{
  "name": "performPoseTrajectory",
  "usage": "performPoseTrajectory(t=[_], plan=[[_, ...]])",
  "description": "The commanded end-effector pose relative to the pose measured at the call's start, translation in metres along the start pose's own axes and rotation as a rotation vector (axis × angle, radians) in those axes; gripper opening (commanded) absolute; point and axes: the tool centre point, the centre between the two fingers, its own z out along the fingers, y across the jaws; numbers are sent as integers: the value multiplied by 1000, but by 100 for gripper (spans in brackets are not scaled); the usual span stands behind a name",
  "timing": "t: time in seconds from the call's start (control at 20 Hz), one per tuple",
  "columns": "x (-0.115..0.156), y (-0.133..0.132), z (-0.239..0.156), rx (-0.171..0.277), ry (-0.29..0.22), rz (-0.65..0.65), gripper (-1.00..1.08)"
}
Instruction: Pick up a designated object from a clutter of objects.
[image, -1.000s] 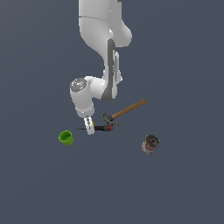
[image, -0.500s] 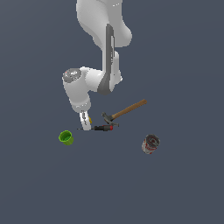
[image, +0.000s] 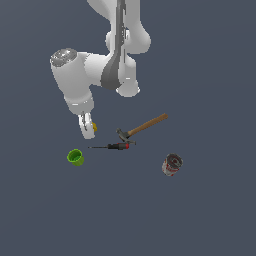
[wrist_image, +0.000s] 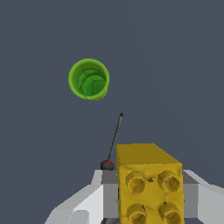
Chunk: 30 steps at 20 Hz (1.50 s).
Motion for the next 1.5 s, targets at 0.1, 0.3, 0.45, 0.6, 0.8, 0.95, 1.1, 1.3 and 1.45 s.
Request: performPoseTrajectory(t=[0.1, 0.3, 0.45, 0.6, 0.8, 0.95, 1.1, 1.3, 1.45], plan=[[11, -2, -44, -2, 1, 0, -100], [20, -4, -83, -3, 1, 0, -100], [28, -6, -112, -3, 1, 0, -100], [35, -8, -141, -3, 0, -1, -100], [44, -12, -179, -3, -1, -2, -100], [50, -15, -203, -3, -2, -3, -100], [56, -17, -222, -3, -3, -4, -100], [61, -19, -241, -3, -3, -5, -100], [64, -21, -250, -3, -4, -6, -100]])
